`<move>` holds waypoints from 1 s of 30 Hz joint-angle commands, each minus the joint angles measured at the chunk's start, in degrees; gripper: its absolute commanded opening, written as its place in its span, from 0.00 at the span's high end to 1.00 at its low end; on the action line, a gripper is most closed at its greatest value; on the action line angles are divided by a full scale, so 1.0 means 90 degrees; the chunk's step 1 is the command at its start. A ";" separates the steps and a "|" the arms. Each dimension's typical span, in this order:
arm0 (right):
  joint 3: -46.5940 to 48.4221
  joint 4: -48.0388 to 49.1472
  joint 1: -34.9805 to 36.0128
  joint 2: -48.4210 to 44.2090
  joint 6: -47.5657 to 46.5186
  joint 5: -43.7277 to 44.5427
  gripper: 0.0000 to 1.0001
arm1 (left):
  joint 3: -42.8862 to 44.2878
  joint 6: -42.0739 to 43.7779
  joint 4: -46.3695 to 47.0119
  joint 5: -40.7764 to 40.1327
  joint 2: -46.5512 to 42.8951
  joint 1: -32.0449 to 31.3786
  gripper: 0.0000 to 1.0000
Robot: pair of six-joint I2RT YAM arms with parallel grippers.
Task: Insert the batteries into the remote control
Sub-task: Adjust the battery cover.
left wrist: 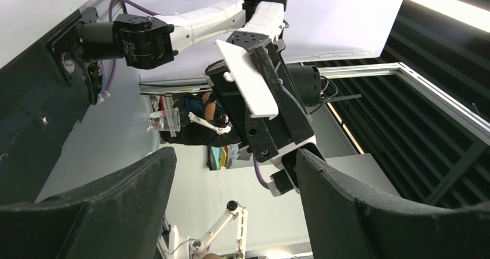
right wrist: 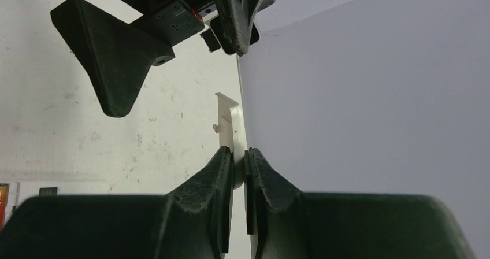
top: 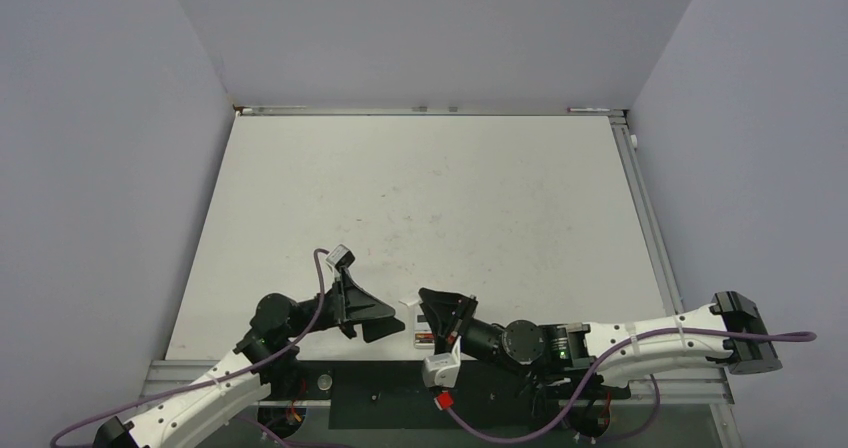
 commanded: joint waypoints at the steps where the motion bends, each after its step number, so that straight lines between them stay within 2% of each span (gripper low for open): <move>1: -0.0070 0.0473 0.0118 0.0167 -0.0432 0.0001 0.92 | 0.0060 -0.0148 0.0635 0.0123 0.0099 0.0039 0.28; 6: -0.0128 0.0623 0.0219 0.0324 -0.0519 -0.0080 0.91 | 0.0042 -0.0235 0.0656 0.0045 0.0048 0.0039 0.33; 20: -0.0186 0.1103 0.0601 0.0665 -0.0788 0.0066 0.92 | -0.0048 -0.0354 0.1182 0.0087 0.0438 0.0041 0.62; 23: -0.0194 0.1136 0.0652 0.0698 -0.0794 0.0081 0.92 | -0.0127 -0.0410 0.1363 0.0088 0.0507 0.0041 0.74; 27: -0.0192 0.1096 0.0665 0.0751 -0.0792 0.0111 0.91 | -0.0134 -0.0443 0.1459 0.0065 0.0537 0.0038 1.00; 30: -0.0192 0.1081 0.0668 0.0789 -0.0714 0.0123 0.91 | -0.0134 -0.0434 0.1509 0.0049 0.0580 0.0044 1.00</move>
